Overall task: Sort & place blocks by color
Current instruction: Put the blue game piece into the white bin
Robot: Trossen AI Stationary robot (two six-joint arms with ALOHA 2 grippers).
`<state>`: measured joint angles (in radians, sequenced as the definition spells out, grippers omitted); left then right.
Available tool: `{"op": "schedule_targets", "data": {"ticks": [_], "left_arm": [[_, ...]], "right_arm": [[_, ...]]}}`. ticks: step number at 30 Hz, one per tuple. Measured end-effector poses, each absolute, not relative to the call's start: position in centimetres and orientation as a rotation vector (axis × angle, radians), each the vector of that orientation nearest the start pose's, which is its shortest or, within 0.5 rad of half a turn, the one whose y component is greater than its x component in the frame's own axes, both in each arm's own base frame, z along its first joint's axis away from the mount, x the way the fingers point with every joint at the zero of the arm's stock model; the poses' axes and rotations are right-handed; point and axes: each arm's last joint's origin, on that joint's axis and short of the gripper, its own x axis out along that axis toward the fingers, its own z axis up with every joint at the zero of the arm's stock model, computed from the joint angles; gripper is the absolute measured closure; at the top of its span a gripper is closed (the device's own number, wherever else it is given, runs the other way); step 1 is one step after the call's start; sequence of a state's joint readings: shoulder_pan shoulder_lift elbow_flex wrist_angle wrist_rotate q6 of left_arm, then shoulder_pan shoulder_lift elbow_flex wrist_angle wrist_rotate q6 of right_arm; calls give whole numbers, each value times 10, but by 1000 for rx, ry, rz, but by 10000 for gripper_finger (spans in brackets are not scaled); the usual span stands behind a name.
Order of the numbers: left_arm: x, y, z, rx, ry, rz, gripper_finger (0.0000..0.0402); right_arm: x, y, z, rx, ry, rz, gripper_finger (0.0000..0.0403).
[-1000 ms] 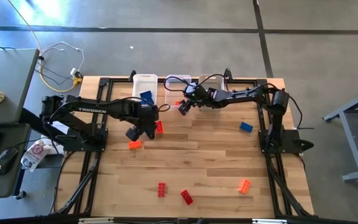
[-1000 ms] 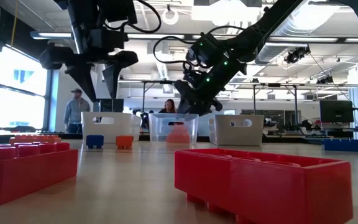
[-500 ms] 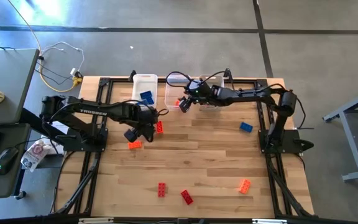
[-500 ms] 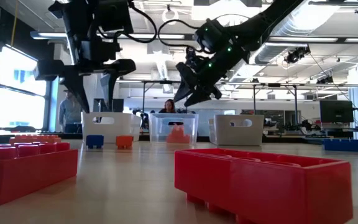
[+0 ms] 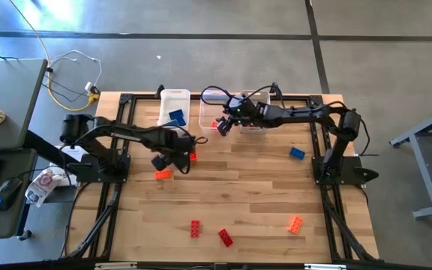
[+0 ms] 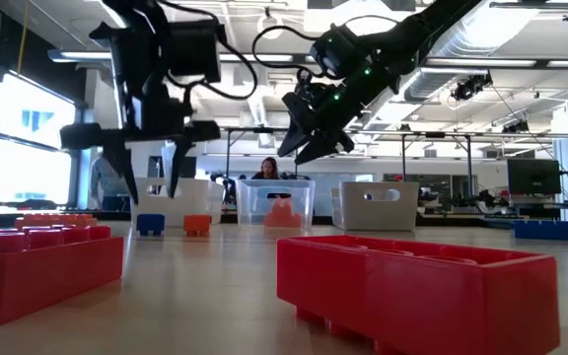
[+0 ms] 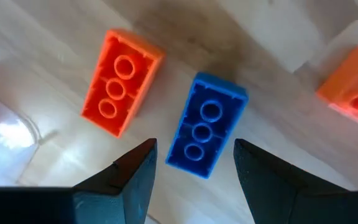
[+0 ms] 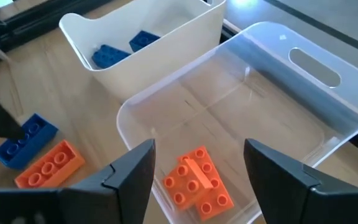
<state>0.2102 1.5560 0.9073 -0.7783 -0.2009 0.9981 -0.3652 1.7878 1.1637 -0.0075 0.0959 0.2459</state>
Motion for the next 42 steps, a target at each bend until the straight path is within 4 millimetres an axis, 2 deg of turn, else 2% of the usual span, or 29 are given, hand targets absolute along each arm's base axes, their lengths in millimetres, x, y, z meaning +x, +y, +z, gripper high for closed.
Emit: {"op": "schedule_targets", "data": {"ticks": [21,25,32,37,42], "left_arm": [[266,64,135,822,1599,-421,205],[266,63,135,784,1601,-387,236],[265,68,136,610,1594,-269,336],[262,74,141,488,1561,-235,338],[257,79,158,447,1497,-174,338]], "right_arm": [[361,-140,208,312,605,-516,171],[360,-140,207,313,616,-516,171],[358,-138,209,317,635,-512,171],[353,-127,224,310,628,-487,171],[349,-104,237,293,655,-435,171]]}}
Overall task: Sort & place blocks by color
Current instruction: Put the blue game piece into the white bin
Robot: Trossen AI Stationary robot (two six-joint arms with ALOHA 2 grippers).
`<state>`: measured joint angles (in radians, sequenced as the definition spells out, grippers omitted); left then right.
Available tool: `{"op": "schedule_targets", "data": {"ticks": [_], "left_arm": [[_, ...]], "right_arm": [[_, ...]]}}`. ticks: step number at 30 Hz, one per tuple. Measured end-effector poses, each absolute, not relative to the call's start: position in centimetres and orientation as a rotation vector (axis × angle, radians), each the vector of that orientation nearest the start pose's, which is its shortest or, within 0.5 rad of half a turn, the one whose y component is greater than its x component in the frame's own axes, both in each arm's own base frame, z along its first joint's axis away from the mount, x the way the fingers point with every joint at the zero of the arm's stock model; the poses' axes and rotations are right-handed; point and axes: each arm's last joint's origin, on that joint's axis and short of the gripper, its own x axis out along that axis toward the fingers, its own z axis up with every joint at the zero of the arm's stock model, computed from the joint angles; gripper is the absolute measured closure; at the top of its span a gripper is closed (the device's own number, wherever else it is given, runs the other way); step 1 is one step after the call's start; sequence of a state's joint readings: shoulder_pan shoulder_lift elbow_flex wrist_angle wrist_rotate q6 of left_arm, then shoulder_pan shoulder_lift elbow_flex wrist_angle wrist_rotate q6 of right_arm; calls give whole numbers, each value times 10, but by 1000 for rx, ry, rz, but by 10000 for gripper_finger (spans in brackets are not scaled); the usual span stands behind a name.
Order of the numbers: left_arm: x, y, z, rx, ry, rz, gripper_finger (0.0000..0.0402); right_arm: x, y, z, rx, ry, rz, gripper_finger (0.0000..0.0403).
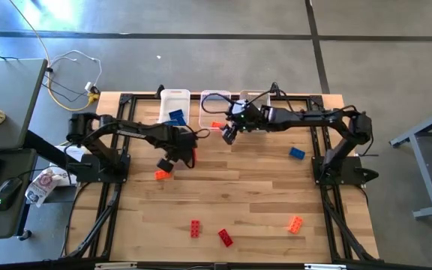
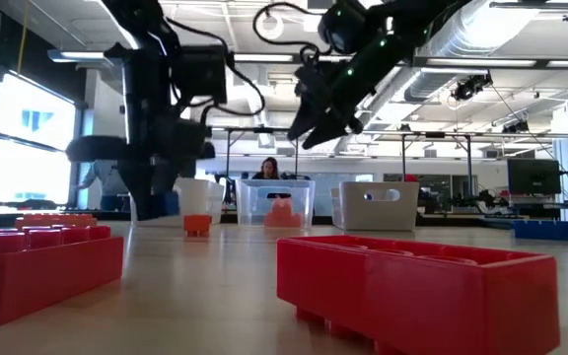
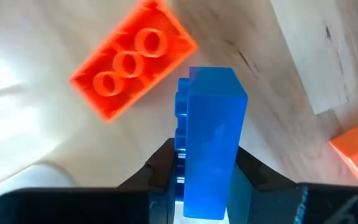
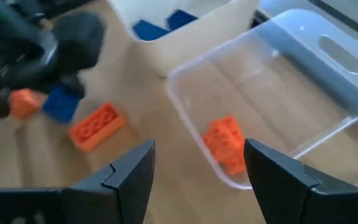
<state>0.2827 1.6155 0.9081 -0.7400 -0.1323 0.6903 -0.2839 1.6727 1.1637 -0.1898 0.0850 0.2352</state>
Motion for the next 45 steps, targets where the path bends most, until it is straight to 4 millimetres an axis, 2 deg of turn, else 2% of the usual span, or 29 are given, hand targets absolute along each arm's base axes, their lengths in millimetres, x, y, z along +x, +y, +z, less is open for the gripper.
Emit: {"op": "schedule_targets", "data": {"ticks": [5,9,14,19,31,37,45], "left_arm": [[249,81,184,443,1407,-75,335],[240,87,205,442,1345,73,332],[227,103,227,415,1264,287,330],[213,123,237,342,1235,458,329],[187,180,229,89,1202,760,328],[180,196,218,-18,1209,827,328],[183,207,196,-88,1270,817,327]], "right_arm": [[349,-76,244,267,676,-363,171],[351,-55,243,246,701,-307,171],[353,-30,242,221,728,-243,171],[354,-9,242,200,736,-186,171],[353,30,242,194,736,-138,171],[352,38,242,201,730,-156,171],[351,50,241,291,731,-152,171]]}}
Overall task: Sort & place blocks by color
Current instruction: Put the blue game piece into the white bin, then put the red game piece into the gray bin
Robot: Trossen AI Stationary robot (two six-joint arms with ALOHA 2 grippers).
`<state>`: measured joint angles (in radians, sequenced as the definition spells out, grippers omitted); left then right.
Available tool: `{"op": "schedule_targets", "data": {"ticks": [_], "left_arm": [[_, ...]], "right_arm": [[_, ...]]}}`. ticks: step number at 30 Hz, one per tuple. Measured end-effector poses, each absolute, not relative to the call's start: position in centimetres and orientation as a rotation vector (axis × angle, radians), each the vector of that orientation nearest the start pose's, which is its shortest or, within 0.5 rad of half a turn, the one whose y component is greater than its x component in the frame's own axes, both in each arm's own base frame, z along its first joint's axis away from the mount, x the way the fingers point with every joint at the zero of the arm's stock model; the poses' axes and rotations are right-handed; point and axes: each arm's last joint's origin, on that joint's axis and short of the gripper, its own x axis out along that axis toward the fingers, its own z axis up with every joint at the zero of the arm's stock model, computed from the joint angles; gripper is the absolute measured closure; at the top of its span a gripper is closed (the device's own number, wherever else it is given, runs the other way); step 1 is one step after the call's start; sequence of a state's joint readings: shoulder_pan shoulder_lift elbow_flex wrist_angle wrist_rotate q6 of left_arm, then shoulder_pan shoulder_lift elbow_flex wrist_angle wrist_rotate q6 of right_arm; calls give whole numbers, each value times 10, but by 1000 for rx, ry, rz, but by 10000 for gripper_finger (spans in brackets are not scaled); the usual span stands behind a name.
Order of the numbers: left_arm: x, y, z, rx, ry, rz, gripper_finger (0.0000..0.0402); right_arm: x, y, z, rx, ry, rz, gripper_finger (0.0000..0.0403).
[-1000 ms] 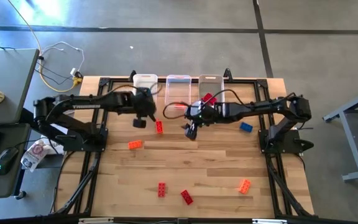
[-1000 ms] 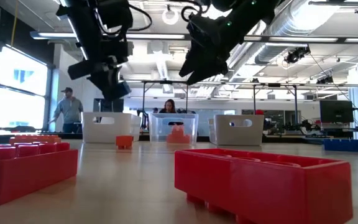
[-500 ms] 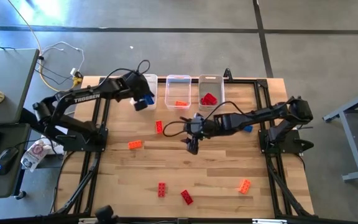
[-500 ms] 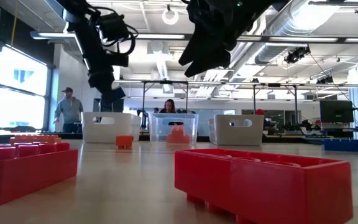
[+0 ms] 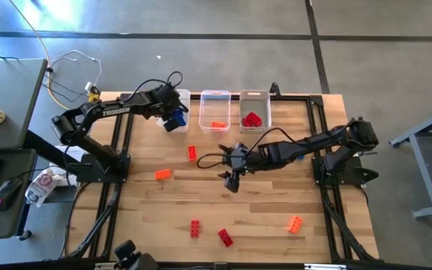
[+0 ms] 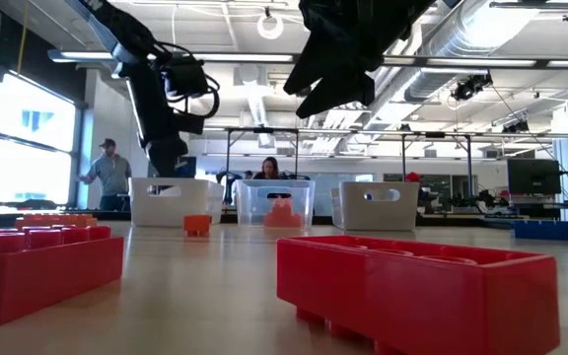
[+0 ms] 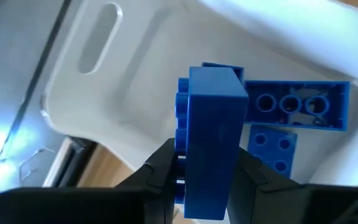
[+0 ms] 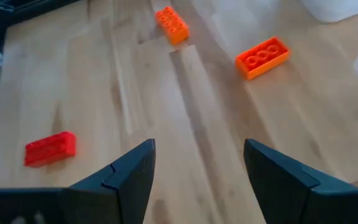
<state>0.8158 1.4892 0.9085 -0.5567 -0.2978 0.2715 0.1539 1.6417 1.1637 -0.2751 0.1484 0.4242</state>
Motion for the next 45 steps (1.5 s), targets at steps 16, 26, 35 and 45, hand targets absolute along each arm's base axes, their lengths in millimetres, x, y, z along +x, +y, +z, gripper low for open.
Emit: {"op": "schedule_targets", "data": {"ticks": [16,26,35,45], "left_arm": [[186,208,191,-188,1228,822,272],[189,211,211,-198,1246,827,218],[195,204,242,-273,1270,791,212],[214,155,254,-351,1248,584,212]], "right_arm": [[340,97,240,430,757,-110,171],[339,126,250,428,633,-37,171],[338,141,257,434,553,3,171],[340,151,276,391,490,57,171]]}}
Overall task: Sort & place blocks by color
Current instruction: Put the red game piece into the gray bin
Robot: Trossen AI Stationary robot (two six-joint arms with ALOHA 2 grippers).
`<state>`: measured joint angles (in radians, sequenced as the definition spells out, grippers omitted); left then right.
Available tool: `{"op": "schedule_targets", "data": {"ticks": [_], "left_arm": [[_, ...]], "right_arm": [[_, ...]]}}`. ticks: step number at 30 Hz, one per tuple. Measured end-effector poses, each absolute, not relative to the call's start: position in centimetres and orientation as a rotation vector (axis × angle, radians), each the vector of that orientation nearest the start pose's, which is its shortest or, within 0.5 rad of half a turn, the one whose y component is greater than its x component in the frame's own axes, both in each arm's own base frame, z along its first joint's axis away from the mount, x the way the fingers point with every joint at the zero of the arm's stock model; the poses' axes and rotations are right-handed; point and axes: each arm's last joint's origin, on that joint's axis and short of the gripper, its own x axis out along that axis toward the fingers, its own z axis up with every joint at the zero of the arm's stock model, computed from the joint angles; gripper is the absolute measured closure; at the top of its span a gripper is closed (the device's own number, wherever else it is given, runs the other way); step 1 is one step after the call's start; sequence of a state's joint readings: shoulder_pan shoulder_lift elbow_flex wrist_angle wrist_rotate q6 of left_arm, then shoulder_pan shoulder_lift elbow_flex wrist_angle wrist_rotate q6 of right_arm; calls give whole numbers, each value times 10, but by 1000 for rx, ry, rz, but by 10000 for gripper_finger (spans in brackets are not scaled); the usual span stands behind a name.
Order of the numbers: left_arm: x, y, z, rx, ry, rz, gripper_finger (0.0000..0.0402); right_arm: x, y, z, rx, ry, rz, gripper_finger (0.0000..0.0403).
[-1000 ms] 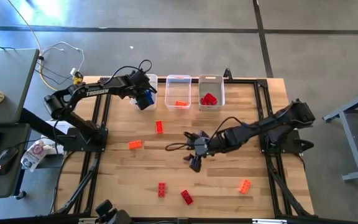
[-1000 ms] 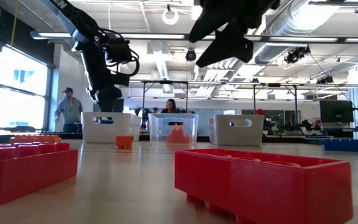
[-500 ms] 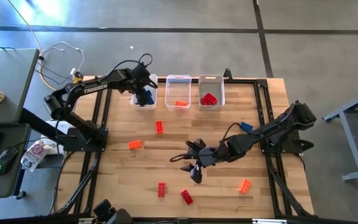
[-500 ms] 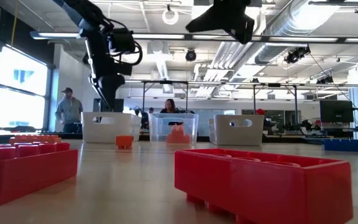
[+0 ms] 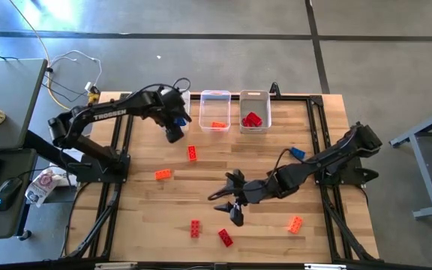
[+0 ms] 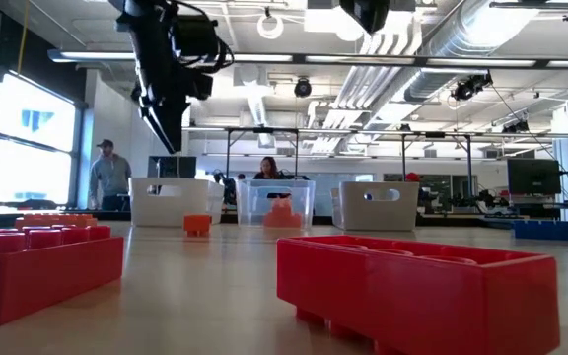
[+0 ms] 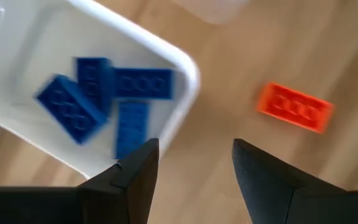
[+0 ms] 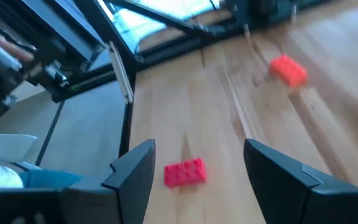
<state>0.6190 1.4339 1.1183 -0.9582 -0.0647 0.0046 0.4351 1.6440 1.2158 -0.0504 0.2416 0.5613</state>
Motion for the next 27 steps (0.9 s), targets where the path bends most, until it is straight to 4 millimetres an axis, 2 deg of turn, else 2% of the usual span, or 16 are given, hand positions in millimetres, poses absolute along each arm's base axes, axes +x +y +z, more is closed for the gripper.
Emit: {"op": "schedule_targets", "data": {"ticks": [6,11,16,27], "left_arm": [[223,121,261,-338,1255,506,212],[228,101,266,-327,1243,471,212],[231,89,266,-327,1249,462,213],[234,81,266,-340,1243,473,213]], "right_arm": [[338,159,301,273,494,28,171],[335,159,306,271,550,-20,171],[332,159,300,322,612,-47,171],[335,185,268,393,716,-52,171]]}}
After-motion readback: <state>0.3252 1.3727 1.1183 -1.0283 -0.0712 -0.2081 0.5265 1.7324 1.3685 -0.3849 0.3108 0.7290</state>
